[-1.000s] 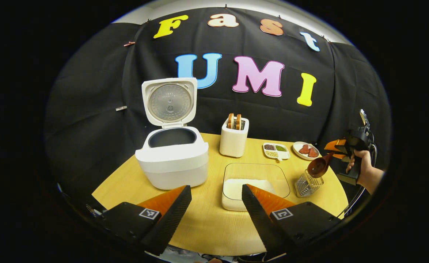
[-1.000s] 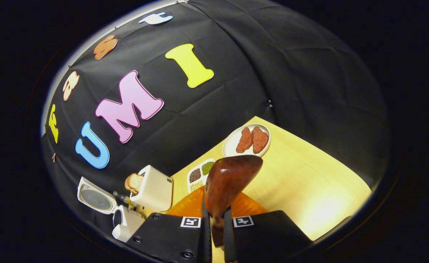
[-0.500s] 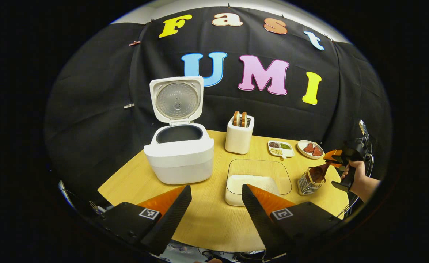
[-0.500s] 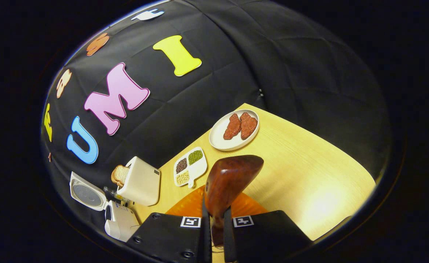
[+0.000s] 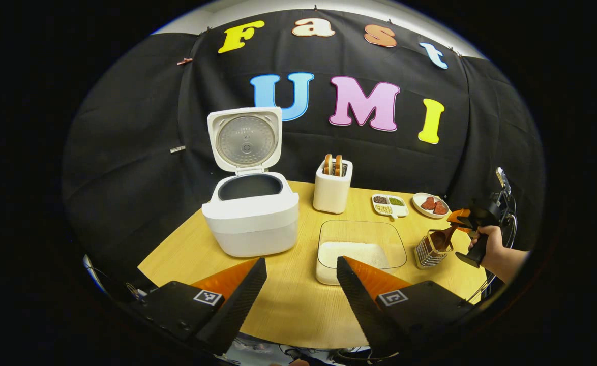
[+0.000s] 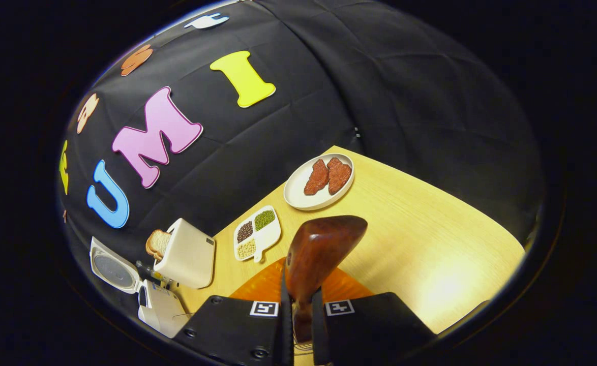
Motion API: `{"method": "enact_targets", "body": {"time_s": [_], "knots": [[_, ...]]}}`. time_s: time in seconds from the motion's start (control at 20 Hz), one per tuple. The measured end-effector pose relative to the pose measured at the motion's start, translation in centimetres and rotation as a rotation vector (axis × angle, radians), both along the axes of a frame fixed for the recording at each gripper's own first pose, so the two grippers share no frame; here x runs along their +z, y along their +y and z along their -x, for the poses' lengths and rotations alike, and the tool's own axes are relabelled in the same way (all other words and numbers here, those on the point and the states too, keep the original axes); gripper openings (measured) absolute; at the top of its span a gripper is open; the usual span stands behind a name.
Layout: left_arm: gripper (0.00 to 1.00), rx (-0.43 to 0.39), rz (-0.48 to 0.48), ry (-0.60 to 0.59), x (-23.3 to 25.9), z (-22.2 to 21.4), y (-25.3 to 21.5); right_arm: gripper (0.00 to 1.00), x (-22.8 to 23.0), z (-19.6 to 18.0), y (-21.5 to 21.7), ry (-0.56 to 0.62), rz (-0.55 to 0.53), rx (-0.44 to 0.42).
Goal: Close the left gripper, press the button to open the rice cooker; take a wooden spoon from the chopstick holder with the right hand, scoop a spoonful of rice and pour it into the rice cooker, then put the wooden spoon back into the chopstick holder.
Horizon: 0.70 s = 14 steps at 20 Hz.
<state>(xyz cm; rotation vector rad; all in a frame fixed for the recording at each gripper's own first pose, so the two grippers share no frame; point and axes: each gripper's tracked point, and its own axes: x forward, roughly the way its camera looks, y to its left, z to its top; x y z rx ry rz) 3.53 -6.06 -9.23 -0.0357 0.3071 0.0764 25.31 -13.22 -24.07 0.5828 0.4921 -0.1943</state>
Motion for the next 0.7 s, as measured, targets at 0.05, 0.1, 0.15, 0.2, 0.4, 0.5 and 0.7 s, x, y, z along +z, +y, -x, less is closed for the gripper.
{"method": "enact_targets", "body": {"time_s": [0.05,0.1,0.15,0.2,0.4,0.5,0.7], "knots": [[0.96,-0.004,-0.002,-0.003,0.1,-0.1,0.0,0.19,-0.2,0.1,0.1,0.005,0.015,0.004],[0.96,-0.008,-0.003,-0.005,0.2,-0.2,0.1,0.19,-0.5,0.3,0.3,0.008,0.035,0.010],[0.96,-0.014,-0.004,-0.006,0.2,-0.2,0.1,0.19,-0.7,0.3,0.4,0.012,0.049,0.015],[0.96,-0.017,-0.005,-0.006,0.2,-0.2,0.0,0.19,-0.9,0.5,0.6,0.018,0.059,0.018],[0.96,-0.029,-0.003,-0.007,0.2,-0.3,0.4,0.22,-0.9,0.9,0.6,0.018,0.028,0.001],[0.96,-0.033,-0.011,-0.021,0.6,-0.5,0.9,0.34,-0.1,1.2,0.5,0.001,0.020,-0.011],[0.96,-0.035,-0.021,-0.059,2.0,-1.5,2.7,0.99,1.2,3.0,0.1,-0.011,0.064,-0.014]]}}
